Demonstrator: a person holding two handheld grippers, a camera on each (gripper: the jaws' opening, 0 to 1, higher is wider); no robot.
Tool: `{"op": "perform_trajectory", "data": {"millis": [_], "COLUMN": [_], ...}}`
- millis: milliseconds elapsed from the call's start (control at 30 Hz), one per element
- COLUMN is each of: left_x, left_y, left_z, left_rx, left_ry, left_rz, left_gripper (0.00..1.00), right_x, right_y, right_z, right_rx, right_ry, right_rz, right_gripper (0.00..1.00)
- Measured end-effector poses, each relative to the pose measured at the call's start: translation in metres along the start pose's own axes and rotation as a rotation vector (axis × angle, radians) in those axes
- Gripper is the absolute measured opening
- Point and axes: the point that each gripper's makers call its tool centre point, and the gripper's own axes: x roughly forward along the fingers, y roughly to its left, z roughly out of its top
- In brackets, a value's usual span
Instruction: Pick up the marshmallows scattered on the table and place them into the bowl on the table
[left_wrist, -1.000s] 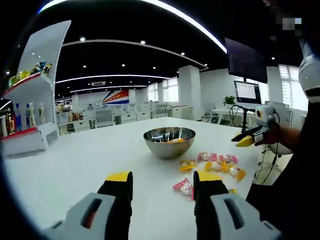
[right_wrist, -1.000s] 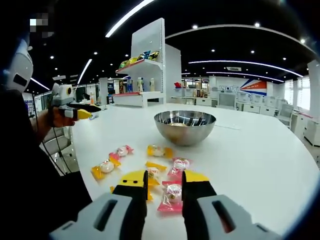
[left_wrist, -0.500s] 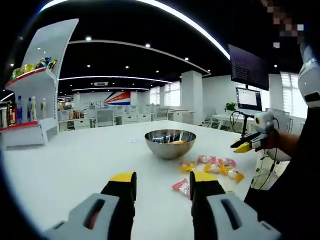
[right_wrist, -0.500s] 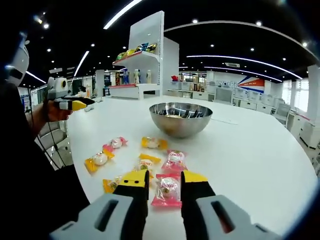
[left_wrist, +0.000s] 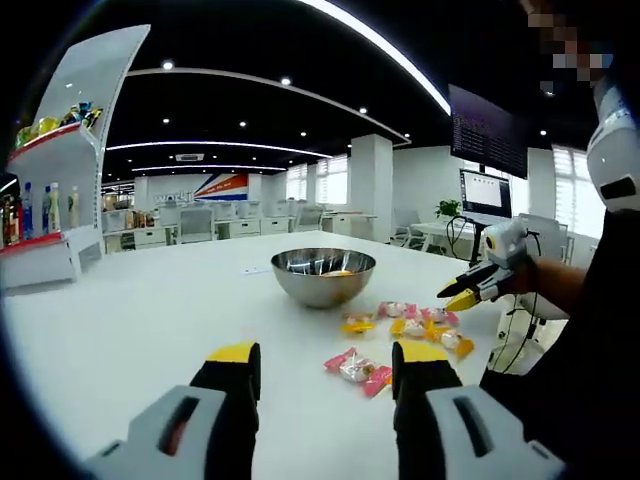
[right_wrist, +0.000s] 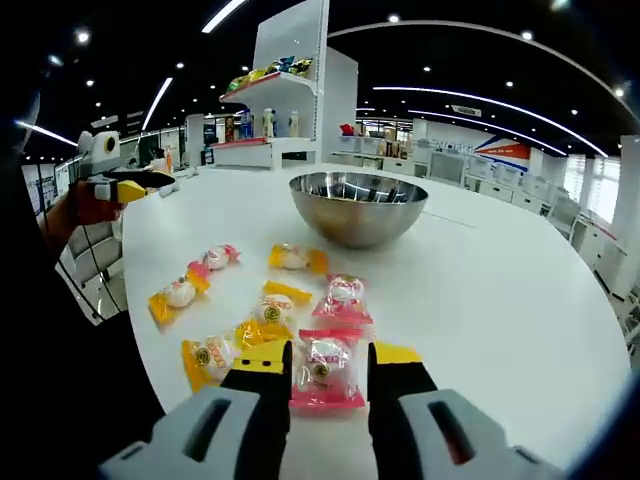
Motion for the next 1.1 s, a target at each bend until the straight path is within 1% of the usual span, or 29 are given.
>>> {"op": "perform_trajectory", "data": {"millis": [133,400,500,800,1100], "left_x": [-0.001,-0.001,0.0,0.001,0.003], "left_y": [-0.001,-0.001,0.0,0.0,-0.002], "left_z": [-0.001,-0.003,-0.005,-0.005,-0.005], "left_rx": [-0.001,-0.009,-0.011,-0.011,-0.008], "left_ry": [0.006,0.012,0.018,0.025,0.033], "left_rz": [-0.002,-0.002,-0.002,-0.003,-0.004], "left_gripper": [0.53,0.53,0.53,0.53,0.52], "right_x": [0.006,0.016,0.018,0.021,0.023], "right_y": [0.003,0.005,0.006,0.006,0.005], "right_z": [-0.002,-0.008,-0.011,-0.011,-0.014], "right_rx": [-0.009,-0.046,-0.035,-0.014,-0.029], "right_ry": [0.011,0.043,0.049,0.039,0.033], "right_rz": [0.002,-0.018,-0.014,-0.018,-0.039], "right_gripper": [0.3,0.29,0.28,0.27,0.24]}}
